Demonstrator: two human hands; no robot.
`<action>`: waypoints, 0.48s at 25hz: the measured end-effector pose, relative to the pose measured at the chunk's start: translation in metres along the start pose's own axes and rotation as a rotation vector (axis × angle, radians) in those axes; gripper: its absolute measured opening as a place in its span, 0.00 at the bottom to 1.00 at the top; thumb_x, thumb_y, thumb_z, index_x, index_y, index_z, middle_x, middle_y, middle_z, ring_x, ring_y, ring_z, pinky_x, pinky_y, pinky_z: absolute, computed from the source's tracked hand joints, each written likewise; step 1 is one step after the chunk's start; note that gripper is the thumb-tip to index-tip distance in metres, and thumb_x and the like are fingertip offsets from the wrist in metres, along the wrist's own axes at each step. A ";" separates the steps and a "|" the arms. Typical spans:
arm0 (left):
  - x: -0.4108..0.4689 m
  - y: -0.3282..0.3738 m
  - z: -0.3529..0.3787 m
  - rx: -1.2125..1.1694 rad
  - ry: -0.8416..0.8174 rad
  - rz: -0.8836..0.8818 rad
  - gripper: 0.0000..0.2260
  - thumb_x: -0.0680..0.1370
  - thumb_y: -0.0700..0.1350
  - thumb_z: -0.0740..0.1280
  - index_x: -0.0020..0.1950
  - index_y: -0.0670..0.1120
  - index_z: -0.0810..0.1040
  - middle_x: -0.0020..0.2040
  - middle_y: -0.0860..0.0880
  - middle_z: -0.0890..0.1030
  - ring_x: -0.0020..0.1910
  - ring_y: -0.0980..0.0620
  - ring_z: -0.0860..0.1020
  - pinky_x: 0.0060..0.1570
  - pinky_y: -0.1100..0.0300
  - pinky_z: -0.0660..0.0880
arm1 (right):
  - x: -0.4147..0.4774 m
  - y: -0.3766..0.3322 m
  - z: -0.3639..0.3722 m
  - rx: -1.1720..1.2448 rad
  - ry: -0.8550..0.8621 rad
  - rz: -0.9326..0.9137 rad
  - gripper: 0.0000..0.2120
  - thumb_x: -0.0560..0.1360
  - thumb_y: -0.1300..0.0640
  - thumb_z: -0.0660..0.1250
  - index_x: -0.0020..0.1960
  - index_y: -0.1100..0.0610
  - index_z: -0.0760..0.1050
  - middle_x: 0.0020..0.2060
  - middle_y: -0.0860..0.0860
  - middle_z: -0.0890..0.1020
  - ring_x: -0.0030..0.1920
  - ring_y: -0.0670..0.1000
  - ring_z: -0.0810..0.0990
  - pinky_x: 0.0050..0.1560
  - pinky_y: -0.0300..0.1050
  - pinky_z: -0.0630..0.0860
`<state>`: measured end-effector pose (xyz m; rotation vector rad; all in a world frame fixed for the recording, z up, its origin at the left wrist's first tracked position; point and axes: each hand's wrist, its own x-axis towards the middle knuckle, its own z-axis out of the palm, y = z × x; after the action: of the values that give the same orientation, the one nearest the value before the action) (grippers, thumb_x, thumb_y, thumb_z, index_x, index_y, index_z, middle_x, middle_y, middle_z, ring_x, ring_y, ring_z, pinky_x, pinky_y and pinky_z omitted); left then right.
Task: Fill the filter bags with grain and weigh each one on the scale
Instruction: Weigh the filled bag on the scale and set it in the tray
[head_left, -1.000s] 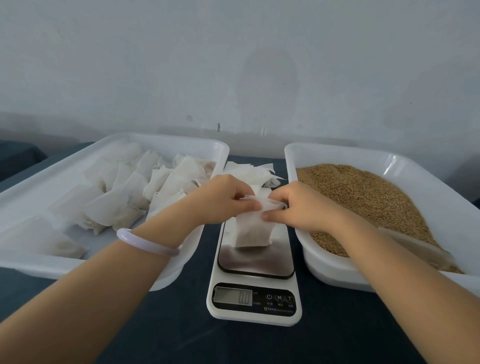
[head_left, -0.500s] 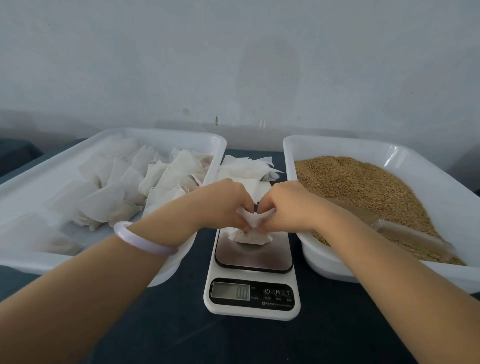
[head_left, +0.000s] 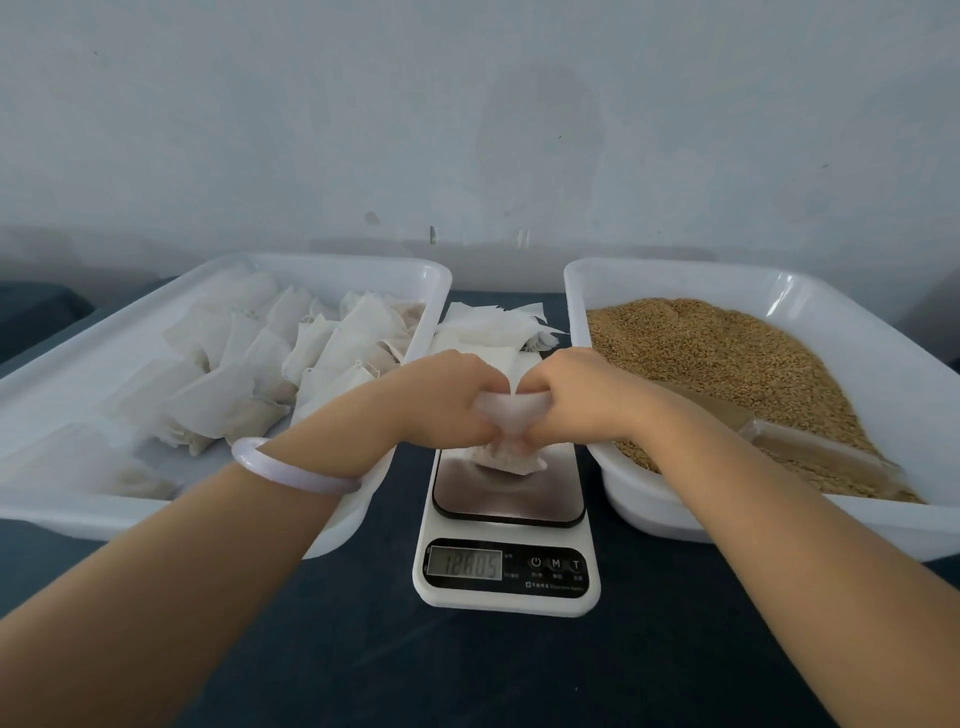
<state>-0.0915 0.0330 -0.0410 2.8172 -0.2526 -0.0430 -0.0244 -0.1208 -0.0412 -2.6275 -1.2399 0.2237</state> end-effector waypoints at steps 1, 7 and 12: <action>-0.001 -0.001 0.000 -0.056 0.048 0.003 0.08 0.71 0.44 0.67 0.36 0.55 0.72 0.32 0.57 0.73 0.33 0.60 0.72 0.33 0.66 0.67 | -0.003 0.003 -0.001 0.116 0.016 0.009 0.08 0.65 0.48 0.75 0.37 0.45 0.76 0.31 0.42 0.75 0.34 0.40 0.73 0.29 0.33 0.61; -0.001 -0.007 -0.001 -0.351 0.177 0.038 0.12 0.71 0.42 0.71 0.42 0.57 0.71 0.44 0.61 0.77 0.41 0.69 0.75 0.44 0.71 0.73 | -0.010 0.008 -0.005 0.515 0.063 0.001 0.15 0.65 0.52 0.77 0.49 0.50 0.78 0.47 0.42 0.82 0.51 0.40 0.78 0.53 0.36 0.72; -0.001 -0.007 0.000 -0.300 0.157 0.029 0.11 0.73 0.42 0.70 0.41 0.57 0.71 0.41 0.59 0.77 0.39 0.64 0.75 0.41 0.72 0.71 | -0.009 0.008 -0.003 0.483 0.038 0.010 0.13 0.66 0.51 0.76 0.48 0.50 0.78 0.43 0.41 0.81 0.46 0.41 0.79 0.47 0.36 0.72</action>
<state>-0.0912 0.0400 -0.0429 2.5025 -0.2292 0.1347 -0.0239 -0.1329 -0.0402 -2.2107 -1.0070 0.4157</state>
